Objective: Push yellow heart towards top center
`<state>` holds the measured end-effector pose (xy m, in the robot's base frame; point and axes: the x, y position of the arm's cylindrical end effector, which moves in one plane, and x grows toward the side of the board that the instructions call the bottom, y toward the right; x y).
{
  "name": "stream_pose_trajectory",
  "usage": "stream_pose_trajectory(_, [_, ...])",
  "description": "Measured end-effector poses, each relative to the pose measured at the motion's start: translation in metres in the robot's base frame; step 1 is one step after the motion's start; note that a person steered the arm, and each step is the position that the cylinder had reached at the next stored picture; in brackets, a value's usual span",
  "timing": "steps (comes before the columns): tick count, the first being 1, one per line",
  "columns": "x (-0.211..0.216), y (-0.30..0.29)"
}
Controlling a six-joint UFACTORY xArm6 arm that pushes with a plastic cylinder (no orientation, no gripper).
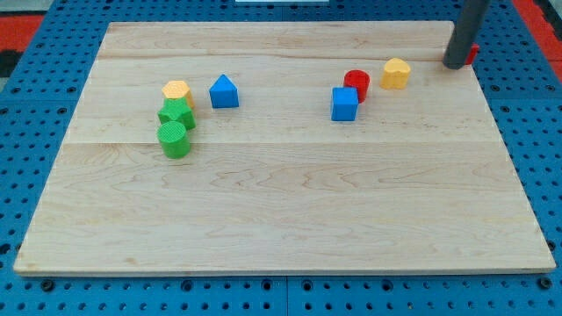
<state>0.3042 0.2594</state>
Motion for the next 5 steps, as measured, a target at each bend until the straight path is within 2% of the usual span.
stream_pose_trajectory(3, [0.007, -0.086])
stream_pose_trajectory(4, [0.007, -0.085])
stream_pose_trajectory(5, [0.028, -0.081])
